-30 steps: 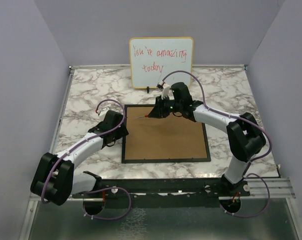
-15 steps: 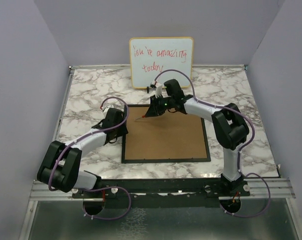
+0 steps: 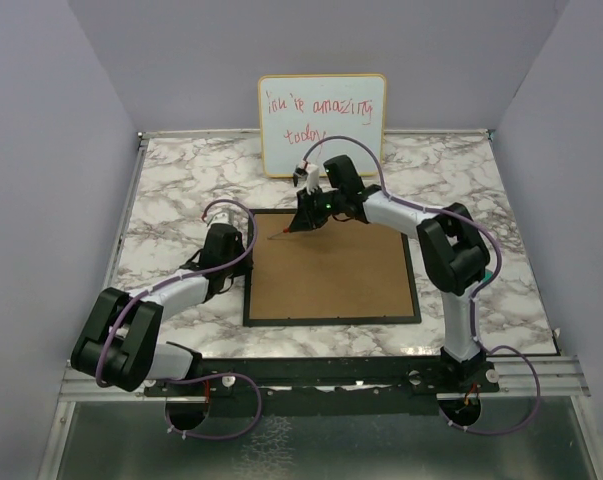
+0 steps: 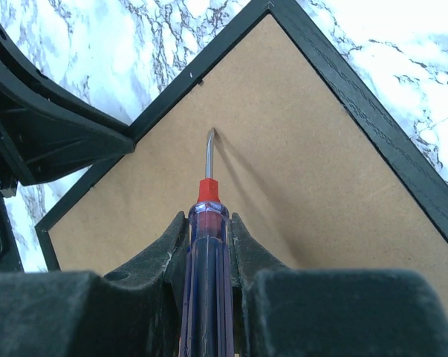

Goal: Take the photo out of the frame
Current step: Release the photo frame item from the photo frame.

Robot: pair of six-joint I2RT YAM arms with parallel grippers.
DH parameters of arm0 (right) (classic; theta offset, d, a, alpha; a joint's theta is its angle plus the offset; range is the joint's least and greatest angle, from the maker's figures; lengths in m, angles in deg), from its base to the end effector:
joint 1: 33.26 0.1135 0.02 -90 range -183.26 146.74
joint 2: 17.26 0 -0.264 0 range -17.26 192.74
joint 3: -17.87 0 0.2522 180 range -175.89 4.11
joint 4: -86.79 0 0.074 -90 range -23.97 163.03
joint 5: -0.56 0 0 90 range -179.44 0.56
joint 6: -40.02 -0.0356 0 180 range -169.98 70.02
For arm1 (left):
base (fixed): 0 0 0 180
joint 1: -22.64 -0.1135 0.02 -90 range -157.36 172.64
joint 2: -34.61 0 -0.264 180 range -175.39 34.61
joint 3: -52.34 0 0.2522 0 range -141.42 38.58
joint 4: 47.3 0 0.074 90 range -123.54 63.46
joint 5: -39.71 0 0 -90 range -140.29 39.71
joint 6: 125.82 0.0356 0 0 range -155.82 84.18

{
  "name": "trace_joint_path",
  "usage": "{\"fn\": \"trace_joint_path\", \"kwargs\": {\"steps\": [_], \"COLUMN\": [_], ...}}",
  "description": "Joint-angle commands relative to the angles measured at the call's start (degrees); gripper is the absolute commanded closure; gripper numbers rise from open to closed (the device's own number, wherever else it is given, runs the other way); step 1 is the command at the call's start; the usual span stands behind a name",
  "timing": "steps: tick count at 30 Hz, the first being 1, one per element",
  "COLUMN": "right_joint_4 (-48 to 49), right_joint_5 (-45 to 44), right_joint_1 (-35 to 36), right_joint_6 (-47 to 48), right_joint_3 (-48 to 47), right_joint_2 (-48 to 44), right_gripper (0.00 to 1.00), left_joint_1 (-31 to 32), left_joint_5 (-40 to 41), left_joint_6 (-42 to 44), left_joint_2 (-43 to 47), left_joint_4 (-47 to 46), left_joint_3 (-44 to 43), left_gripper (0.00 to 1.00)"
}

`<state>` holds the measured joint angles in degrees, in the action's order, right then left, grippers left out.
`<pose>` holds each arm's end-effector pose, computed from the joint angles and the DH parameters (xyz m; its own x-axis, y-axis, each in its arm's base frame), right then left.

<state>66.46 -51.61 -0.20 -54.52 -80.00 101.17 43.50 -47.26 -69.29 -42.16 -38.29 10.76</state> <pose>0.3728 0.2687 0.1902 -0.6118 -0.3236 -0.7218 -0.7735 0.4360 0.4601 0.2289 -0.0852 0.1488 -0.7200 -0.3150 -0.6184 -0.0922 0.9266 -0.3646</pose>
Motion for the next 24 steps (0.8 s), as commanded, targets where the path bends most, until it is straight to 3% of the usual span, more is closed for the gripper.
{"fn": "trace_joint_path", "kwargs": {"steps": [1, 8, 24], "right_joint_4": [-1.0, -1.3, 0.3], "right_joint_5": [0.8, 1.5, 7.3], "right_joint_1": [0.3, 0.3, 0.4], "right_joint_6": [2.8, 4.1, 4.8], "right_joint_3": [-1.9, -5.2, -6.8], "right_joint_2": [1.6, 5.2, 8.9], "right_gripper": [0.99, 0.99, 0.99], "left_joint_1": [0.6, 0.6, 0.6], "left_joint_5": [-6.8, -7.6, -7.2], "left_joint_6": [2.0, 2.2, 2.3], "left_joint_2": [-2.3, -2.9, -3.8], "left_joint_4": [6.2, 5.7, 6.2], "left_joint_3": [4.8, 5.0, 4.5], "left_gripper": [0.94, 1.00, 1.00]}}
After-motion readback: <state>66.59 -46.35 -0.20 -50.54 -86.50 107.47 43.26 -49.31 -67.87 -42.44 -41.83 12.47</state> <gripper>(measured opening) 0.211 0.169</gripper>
